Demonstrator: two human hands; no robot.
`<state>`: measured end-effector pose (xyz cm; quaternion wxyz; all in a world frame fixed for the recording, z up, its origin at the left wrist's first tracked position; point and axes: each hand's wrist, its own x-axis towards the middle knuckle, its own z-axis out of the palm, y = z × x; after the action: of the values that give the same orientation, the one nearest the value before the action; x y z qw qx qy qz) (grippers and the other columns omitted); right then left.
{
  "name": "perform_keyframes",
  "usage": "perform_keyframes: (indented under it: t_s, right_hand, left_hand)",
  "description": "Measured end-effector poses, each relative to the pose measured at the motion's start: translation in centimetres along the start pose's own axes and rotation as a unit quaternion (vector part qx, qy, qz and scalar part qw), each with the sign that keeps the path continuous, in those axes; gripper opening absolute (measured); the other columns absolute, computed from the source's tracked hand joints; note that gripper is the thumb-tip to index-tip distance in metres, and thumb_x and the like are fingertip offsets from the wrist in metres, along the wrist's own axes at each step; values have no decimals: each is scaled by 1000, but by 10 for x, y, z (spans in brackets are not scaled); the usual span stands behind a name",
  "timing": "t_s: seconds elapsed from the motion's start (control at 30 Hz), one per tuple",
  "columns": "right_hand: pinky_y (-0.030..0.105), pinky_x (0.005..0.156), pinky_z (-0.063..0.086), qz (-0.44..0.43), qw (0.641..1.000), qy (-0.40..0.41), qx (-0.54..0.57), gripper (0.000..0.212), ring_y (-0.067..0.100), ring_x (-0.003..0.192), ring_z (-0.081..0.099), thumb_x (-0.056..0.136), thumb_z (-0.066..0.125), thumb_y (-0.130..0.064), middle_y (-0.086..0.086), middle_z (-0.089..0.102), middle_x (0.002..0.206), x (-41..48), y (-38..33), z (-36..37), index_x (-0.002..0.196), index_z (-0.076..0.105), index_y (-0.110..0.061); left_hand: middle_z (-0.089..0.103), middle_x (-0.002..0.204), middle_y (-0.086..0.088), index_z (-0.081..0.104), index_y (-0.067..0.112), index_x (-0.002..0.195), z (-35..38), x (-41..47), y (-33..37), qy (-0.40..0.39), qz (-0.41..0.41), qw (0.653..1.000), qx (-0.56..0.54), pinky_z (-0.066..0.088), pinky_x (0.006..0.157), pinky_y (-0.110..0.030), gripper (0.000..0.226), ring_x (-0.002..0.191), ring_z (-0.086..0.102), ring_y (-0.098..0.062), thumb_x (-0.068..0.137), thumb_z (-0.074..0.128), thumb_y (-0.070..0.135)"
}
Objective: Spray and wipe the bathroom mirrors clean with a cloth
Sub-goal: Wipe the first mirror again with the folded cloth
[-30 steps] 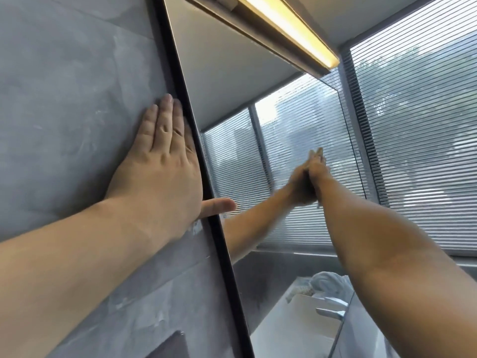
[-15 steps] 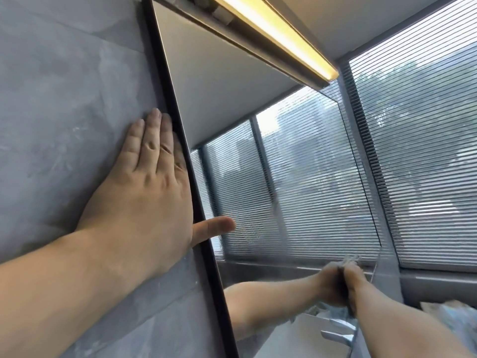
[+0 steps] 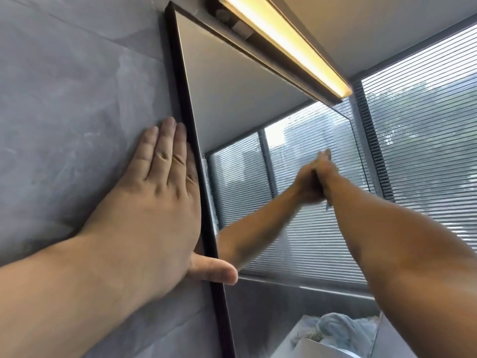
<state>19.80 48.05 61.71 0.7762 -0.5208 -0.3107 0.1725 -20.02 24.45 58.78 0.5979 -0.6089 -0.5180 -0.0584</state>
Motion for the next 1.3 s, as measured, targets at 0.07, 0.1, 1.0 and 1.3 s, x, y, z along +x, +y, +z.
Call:
perform_keyframes:
  t_s: [0.07,0.1,1.0,1.3]
  right_hand:
    - [56,124,26,-87,994,-5,-58,97,38,148,37,82,25,-80,16,37,163,-2,-52,14,159,36,-22]
    - [57,124,23,-136,988,-11,-73,100,37,152,32,81,22,-84,14,30,167,-8,-72,22,161,31,-25]
    - [47,120,33,-10,1000,1,27,79,32,139,49,88,39,-68,9,56,150,33,46,-16,144,57,-15]
    - [53,127,21,-261,961,-50,-82,99,27,155,30,85,18,-90,4,31,169,-17,-117,42,162,30,-28]
  left_hand:
    - [-32,140,-56,-18,-31,138,2,1,-1,11,6,1000,-13,-4,121,-66,166,141,-25,-66,41,-25,103]
    - [-30,141,-56,-17,-31,139,5,3,-2,15,8,1000,-23,-4,121,-66,166,142,-24,-66,42,-23,104]
    - [-44,135,-52,-33,-28,131,2,5,5,-18,22,997,-71,-18,118,-66,179,138,-34,-63,38,27,112]
    - [-49,128,-52,-40,-28,125,2,5,3,-23,28,996,-85,-23,115,-67,175,136,-36,-64,46,34,109]
